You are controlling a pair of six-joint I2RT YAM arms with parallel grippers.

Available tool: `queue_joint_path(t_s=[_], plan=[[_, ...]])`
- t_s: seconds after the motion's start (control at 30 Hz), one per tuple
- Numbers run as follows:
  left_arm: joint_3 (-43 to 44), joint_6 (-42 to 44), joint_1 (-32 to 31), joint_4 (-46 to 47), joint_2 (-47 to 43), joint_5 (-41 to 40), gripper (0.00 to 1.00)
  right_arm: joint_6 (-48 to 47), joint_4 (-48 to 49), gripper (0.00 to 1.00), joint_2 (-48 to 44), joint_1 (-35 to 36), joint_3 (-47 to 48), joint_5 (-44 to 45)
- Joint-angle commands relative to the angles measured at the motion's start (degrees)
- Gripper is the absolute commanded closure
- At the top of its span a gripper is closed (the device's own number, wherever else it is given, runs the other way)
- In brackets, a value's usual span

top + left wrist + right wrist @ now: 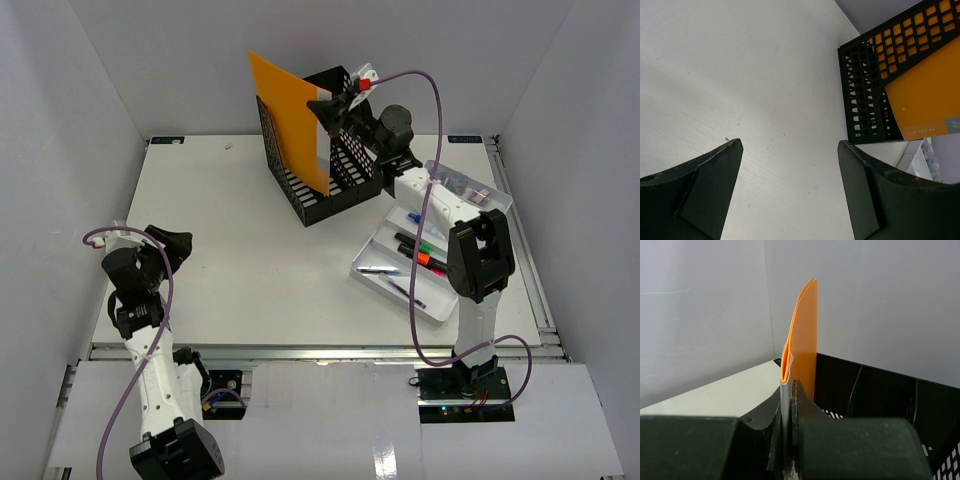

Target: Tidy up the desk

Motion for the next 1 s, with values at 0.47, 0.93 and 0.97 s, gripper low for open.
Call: queue_joint_path(t_s=[0.47, 0.93, 0.97], plan=[[0.2, 1.0, -0.1, 1.4, 1.3, 1.0, 0.13, 2.1, 16.1, 0.92, 5.0, 1.2, 3.0, -4.7], [-0.2, 0.8, 0.0, 1.9, 2.0, 2.1, 0.13, 4.4, 15.5, 0.92, 7.1, 2.5, 7.9, 1.1], [-0.2, 0.9, 0.0, 1.9, 2.0, 2.2, 0.13, 4.4, 15.5, 0.92, 7.3, 2.6, 7.8, 1.4]])
